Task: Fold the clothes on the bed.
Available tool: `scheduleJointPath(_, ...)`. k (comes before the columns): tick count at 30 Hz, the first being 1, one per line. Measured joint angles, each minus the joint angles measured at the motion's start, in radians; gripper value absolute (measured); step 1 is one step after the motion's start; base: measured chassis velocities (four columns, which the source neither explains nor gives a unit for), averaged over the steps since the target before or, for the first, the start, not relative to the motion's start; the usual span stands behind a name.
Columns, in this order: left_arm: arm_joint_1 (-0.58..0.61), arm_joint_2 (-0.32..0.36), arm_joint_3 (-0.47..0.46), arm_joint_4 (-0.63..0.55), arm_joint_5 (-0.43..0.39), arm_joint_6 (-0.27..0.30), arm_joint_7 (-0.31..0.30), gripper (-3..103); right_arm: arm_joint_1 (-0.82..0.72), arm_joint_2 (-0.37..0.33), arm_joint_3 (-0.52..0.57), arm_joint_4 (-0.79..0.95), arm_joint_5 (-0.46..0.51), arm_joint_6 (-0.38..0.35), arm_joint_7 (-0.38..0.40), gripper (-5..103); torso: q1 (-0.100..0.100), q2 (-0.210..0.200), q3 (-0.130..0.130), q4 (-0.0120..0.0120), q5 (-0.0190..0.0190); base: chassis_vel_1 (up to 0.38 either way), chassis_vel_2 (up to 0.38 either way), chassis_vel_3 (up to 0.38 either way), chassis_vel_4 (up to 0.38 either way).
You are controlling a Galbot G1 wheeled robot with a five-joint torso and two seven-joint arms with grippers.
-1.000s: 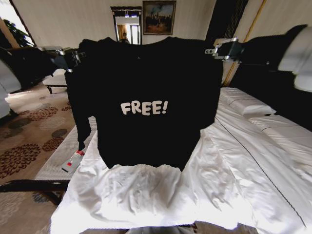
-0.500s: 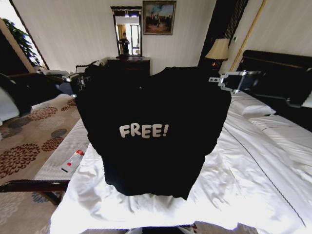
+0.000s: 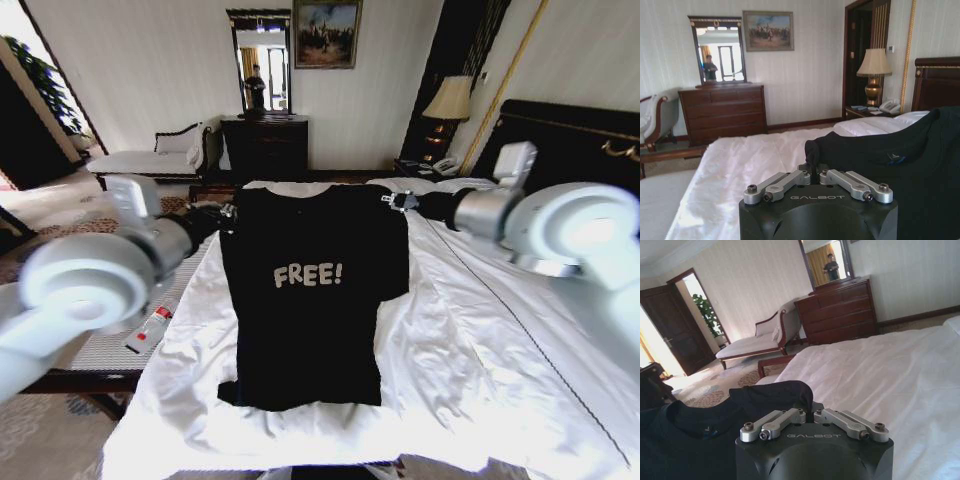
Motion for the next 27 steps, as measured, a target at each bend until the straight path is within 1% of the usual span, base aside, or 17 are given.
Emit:
scheduleJointPath(1, 0.000, -0.059, 0.039, 0.064, 0.038, -0.007, 0.013, 3, -0.002, 0.032, -0.025, -0.053, -0.049, 0.005, -0.021, 2, 0.000, 0.000, 0.000, -0.0002, -0.0001, 0.000, 0.000, 0.000, 0.000)
scheduleJointPath(2, 0.000, -0.059, 0.039, 0.064, 0.038, -0.007, 0.013, 3, -0.002, 0.032, -0.025, -0.053, -0.049, 0.005, -0.021, 2, 0.000, 0.000, 0.000, -0.0002, -0.0001, 0.000, 0.000, 0.000, 0.000)
scheduleJointPath(6, 0.000, -0.213, 0.124, 0.259, 0.145, -0.013, 0.076, 3, -0.002, 0.132, -0.099, -0.212, -0.178, 0.023, -0.078, 2, 0.000, 0.000, 0.000, -0.0002, 0.0007, 0.000, 0.000, 0.000, 0.000)
scheduleJointPath(7, 0.000, -0.213, 0.124, 0.259, 0.145, -0.013, 0.076, 3, -0.002, 0.132, -0.099, -0.212, -0.178, 0.023, -0.078, 2, 0.000, 0.000, 0.000, -0.0002, 0.0007, 0.000, 0.000, 0.000, 0.000)
scheduleJointPath(8, 0.000, -0.233, 0.132, 0.291, 0.164, -0.014, 0.088, 3, -0.002, 0.141, -0.107, -0.229, -0.194, 0.026, -0.086, 2, 0.000, 0.000, 0.000, -0.0001, 0.0008, 0.000, 0.000, 0.000, 0.000)
scheduleJointPath(9, 0.000, -0.284, 0.146, 0.362, 0.206, -0.018, 0.125, 3, -0.007, 0.164, -0.125, -0.276, -0.248, 0.036, -0.114, 2, 0.000, 0.000, 0.000, -0.0001, 0.0003, 0.000, 0.000, 0.000, 0.000)
scheduleJointPath(10, 0.001, -0.316, 0.151, 0.415, 0.229, -0.020, 0.145, 3, -0.008, 0.182, -0.142, -0.315, -0.291, 0.046, -0.136, 2, 0.000, 0.000, 0.000, -0.0006, 0.0003, 0.000, 0.000, 0.000, 0.000)
scheduleJointPath(12, 0.002, -0.382, 0.158, 0.528, 0.271, -0.021, 0.193, 3, -0.005, 0.223, -0.177, -0.409, -0.375, 0.069, -0.173, 2, 0.000, 0.000, 0.000, -0.0004, 0.0002, 0.000, 0.000, 0.000, 0.000)
scheduleJointPath(13, 0.002, -0.382, 0.158, 0.528, 0.271, -0.021, 0.193, 3, -0.005, 0.223, -0.177, -0.409, -0.375, 0.069, -0.173, 2, 0.000, 0.000, 0.000, -0.0004, 0.0002, 0.000, 0.000, 0.000, 0.000)
scheduleJointPath(14, 0.002, -0.416, 0.161, 0.587, 0.303, -0.028, 0.227, 3, -0.002, 0.248, -0.195, -0.470, -0.422, 0.091, -0.196, 2, 0.000, 0.000, 0.000, -0.0001, 0.0003, 0.000, 0.000, 0.000, 0.000)
scheduleJointPath(15, 0.003, -0.431, 0.162, 0.615, 0.320, -0.032, 0.242, 3, -0.001, 0.261, -0.203, -0.502, -0.444, 0.101, -0.207, 2, 0.000, 0.000, 0.000, -0.0001, 0.0002, 0.000, 0.000, 0.000, 0.000)
scheduleJointPath(17, 0.006, -0.494, 0.162, 0.726, 0.374, -0.048, 0.291, 3, 0.011, 0.311, -0.229, -0.626, -0.531, 0.149, -0.275, 2, 0.000, 0.000, 0.000, -0.0001, 0.0006, 0.000, 0.000, 0.000, 0.000)
scheduleJointPath(18, 0.006, -0.494, 0.162, 0.726, 0.374, -0.048, 0.291, 3, 0.011, 0.311, -0.229, -0.626, -0.531, 0.149, -0.275, 2, 0.000, 0.000, 0.000, -0.0001, 0.0006, 0.000, 0.000, 0.000, 0.000)
scheduleJointPath(22, 0.001, -0.571, 0.152, 0.879, 0.443, -0.075, 0.345, 3, 0.057, 0.386, -0.263, -0.804, -0.620, 0.205, -0.344, 2, 0.000, 0.000, 0.000, -0.0001, 0.0001, 0.000, 0.000, 0.000, 0.000)
scheduleJointPath(23, -0.009, -0.599, 0.150, 0.944, 0.455, -0.083, 0.363, 3, 0.077, 0.418, -0.277, -0.877, -0.655, 0.226, -0.364, 2, 0.000, 0.000, 0.000, -0.0003, 0.0001, 0.000, 0.000, 0.000, 0.000)
scheduleJointPath(24, -0.009, -0.599, 0.150, 0.944, 0.455, -0.083, 0.363, 3, 0.077, 0.418, -0.277, -0.877, -0.655, 0.226, -0.364, 2, 0.000, 0.000, 0.000, -0.0003, 0.0001, 0.000, 0.000, 0.000, 0.000)
scheduleJointPath(27, -0.035, -0.657, 0.147, 1.083, 0.498, -0.098, 0.405, 3, 0.120, 0.517, -0.299, -1.033, -0.730, 0.265, -0.402, 2, 0.000, 0.000, 0.000, -0.0004, 0.0001, 0.000, 0.000, 0.000, 0.000)
